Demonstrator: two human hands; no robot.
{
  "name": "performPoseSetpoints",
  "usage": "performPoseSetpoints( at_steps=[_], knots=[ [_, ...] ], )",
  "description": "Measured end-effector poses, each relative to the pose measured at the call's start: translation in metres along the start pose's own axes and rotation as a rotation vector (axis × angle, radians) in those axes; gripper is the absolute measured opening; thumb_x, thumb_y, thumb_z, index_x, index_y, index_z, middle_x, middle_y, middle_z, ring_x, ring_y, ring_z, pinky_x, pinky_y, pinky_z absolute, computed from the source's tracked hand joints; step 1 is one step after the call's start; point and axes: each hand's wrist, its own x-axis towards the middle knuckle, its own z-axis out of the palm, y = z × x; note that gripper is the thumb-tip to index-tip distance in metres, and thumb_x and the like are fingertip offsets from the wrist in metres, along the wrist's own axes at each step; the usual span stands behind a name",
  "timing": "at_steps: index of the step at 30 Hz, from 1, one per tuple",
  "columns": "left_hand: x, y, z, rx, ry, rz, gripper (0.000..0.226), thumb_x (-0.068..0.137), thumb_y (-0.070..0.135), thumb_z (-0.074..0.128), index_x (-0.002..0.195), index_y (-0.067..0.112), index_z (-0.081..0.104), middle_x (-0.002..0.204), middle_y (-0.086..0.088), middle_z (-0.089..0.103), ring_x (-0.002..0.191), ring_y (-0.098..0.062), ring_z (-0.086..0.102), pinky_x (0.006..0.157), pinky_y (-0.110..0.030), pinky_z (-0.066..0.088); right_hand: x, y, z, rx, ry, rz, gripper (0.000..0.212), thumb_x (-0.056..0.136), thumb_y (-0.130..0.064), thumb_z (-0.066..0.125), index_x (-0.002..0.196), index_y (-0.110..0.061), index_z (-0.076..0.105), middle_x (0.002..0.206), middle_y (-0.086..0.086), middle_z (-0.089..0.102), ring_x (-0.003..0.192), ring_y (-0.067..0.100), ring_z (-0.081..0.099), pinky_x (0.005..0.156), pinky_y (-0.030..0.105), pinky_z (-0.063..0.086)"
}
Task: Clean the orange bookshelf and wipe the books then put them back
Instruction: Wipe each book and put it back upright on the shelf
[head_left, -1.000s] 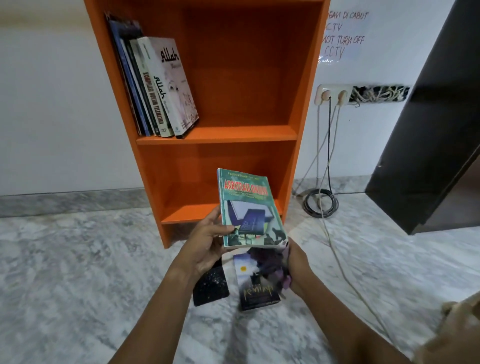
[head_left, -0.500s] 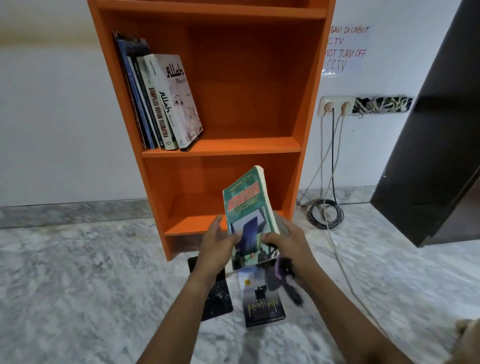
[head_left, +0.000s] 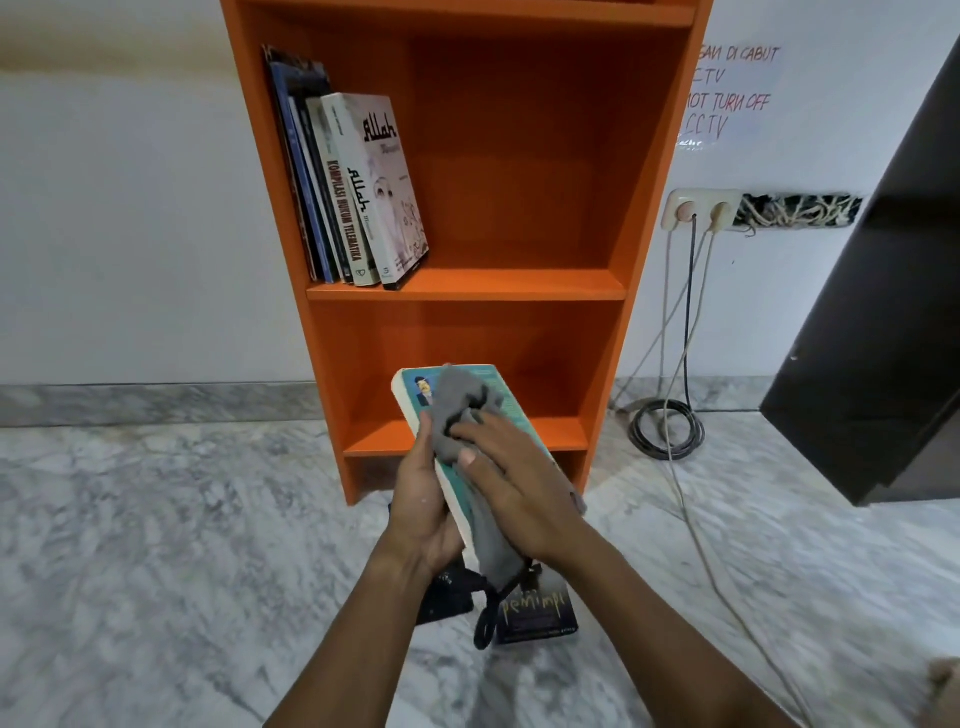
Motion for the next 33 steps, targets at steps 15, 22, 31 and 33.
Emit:
performPoseSetpoints(
  at_steps=[15,22,31,33],
  knots=[
    [0.001,-0.014,0.005,0.207,0.094,-0.03,0.06,0.104,0.051,0.035,0.138,0.007,0.057,0.134,-0.022,0.063,0.124,-0.041,0.059,0.104,-0.055,0.046,0.003,0.062,-0.024,0.117,0.302,0.572,0.032,0.109,-0.04,0.036,0.109,-0.02,0.06,0.105,0.002,0.063,0.104,0.025,0.06,0.078,0.034,0.039],
    [0.004,0.023,-0.002,0.212,0.148,0.167,0.056,0.105,0.051,0.03,0.133,0.013,0.061,0.127,-0.017,0.069,0.11,-0.036,0.068,0.091,-0.051,0.057,-0.027,0.056,-0.01,0.622,0.102,0.549,0.043,0.103,-0.057,0.044,0.108,-0.025,0.072,0.075,0.021,0.073,0.064,0.034,0.068,0.064,0.051,0.048],
    [0.004,0.023,0.006,0.798,0.442,0.128,0.033,0.099,0.041,0.057,0.124,0.021,0.067,0.125,-0.004,0.071,0.108,-0.028,0.069,0.085,-0.038,0.052,-0.021,0.055,-0.033,0.699,0.238,0.556,0.021,0.091,-0.02,0.074,0.111,-0.014,0.076,0.104,0.013,0.078,0.085,0.039,0.073,0.076,0.054,0.057],
    [0.004,0.012,0.011,0.942,0.652,0.202,0.061,0.093,0.047,0.067,0.146,0.022,0.049,0.147,-0.001,0.054,0.128,-0.026,0.056,0.096,-0.038,0.046,-0.015,0.05,-0.032,0.383,0.339,0.44,0.005,0.09,-0.017,0.074,0.09,-0.013,0.073,0.076,-0.001,0.075,0.068,0.024,0.068,0.064,0.04,0.053]
  ],
)
